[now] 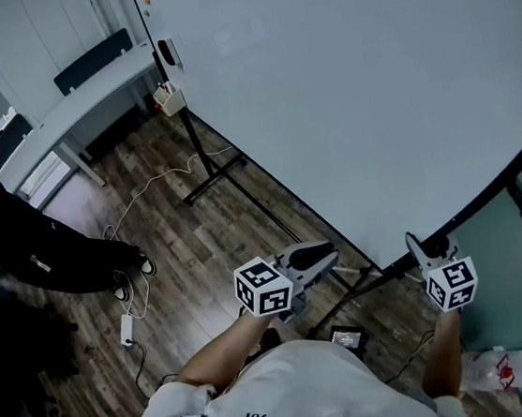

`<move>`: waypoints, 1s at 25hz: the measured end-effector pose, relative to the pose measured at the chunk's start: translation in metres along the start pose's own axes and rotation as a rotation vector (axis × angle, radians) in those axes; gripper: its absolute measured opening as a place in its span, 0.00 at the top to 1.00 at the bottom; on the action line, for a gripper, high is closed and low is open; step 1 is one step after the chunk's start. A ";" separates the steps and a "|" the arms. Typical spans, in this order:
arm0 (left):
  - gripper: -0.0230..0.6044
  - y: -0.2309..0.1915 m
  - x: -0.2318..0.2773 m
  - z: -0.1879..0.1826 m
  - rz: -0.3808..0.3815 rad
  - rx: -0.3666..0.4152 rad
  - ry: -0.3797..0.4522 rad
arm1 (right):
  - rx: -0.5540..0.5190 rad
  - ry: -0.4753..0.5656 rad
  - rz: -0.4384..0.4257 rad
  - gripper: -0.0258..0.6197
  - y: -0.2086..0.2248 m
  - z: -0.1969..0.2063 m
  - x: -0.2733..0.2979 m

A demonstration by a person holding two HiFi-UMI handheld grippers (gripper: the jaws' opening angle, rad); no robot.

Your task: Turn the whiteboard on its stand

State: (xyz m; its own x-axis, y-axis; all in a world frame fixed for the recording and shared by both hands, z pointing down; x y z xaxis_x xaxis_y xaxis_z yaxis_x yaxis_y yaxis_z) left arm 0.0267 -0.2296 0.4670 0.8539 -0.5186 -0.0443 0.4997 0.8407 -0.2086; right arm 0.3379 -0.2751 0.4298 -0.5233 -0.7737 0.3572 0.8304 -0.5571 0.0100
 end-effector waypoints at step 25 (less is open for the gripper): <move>0.87 0.005 -0.010 -0.006 0.011 0.003 0.031 | 0.023 0.037 0.082 0.60 -0.005 0.011 -0.006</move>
State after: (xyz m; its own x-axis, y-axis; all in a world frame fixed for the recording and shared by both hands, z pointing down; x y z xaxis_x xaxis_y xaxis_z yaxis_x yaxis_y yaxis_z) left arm 0.0199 -0.2217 0.4608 0.8543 -0.5140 -0.0769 0.4910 0.8467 -0.2052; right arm 0.3391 -0.2643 0.4375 -0.4601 -0.8271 0.3229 0.8745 -0.4849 0.0040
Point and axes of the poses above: the fingertips, and each gripper's own axes: x forward along the fingers, y to its right, z out of its underside, the point moved 9 cm from there along -x, backward along the fingers, and after that the axes turned 14 degrees about x, right-handed, at the moved point
